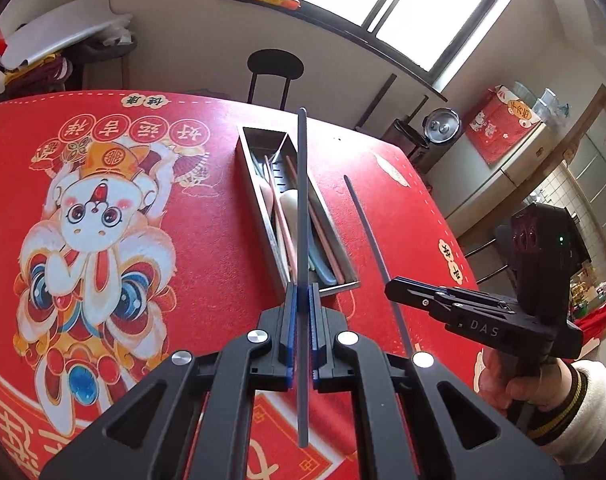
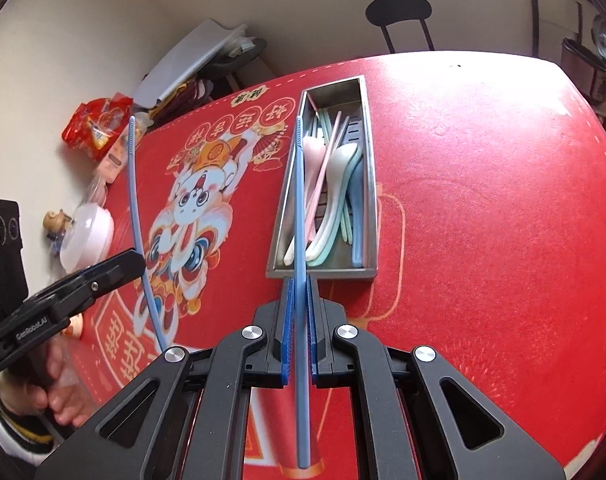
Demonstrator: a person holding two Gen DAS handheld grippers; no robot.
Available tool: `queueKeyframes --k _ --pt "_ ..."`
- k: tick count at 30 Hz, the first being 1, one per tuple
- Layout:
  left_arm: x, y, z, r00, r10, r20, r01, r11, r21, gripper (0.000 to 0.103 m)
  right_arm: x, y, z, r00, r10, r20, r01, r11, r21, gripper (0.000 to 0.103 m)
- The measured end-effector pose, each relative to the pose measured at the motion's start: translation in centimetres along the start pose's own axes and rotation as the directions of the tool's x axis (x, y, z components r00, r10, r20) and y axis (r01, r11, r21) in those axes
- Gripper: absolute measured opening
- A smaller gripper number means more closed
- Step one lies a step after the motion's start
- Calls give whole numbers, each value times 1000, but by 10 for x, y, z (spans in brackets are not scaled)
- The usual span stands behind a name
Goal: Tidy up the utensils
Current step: 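Carry both blue chopsticks over the steel tray and lower them in, then open both tools to release the blue chopsticks in the tray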
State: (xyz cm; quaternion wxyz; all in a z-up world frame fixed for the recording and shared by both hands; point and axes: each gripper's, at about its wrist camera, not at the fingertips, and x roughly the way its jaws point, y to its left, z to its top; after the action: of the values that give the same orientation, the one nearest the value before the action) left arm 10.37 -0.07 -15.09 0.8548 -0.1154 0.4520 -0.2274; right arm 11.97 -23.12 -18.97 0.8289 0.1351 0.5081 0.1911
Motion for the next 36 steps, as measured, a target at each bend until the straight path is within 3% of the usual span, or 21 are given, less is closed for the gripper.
queueKeyframes --k 15,22,32,36 --pt "85 12 91 999 -38 -26 35 995 -91 5 50 -18 83 998 -27 48 25 999 44 6" --pt "134 30 101 995 -8 -102 -6 990 -139 5 78 -31 99 999 -51 17 49 996 72 6" --pt "162 36 107 986 28 -164 -50 990 -130 6 102 -36 104 998 -58 -27 61 994 96 6" --pt "152 35 108 988 45 -150 -62 992 -110 22 99 -34 105 997 -73 -23 75 992 102 8"
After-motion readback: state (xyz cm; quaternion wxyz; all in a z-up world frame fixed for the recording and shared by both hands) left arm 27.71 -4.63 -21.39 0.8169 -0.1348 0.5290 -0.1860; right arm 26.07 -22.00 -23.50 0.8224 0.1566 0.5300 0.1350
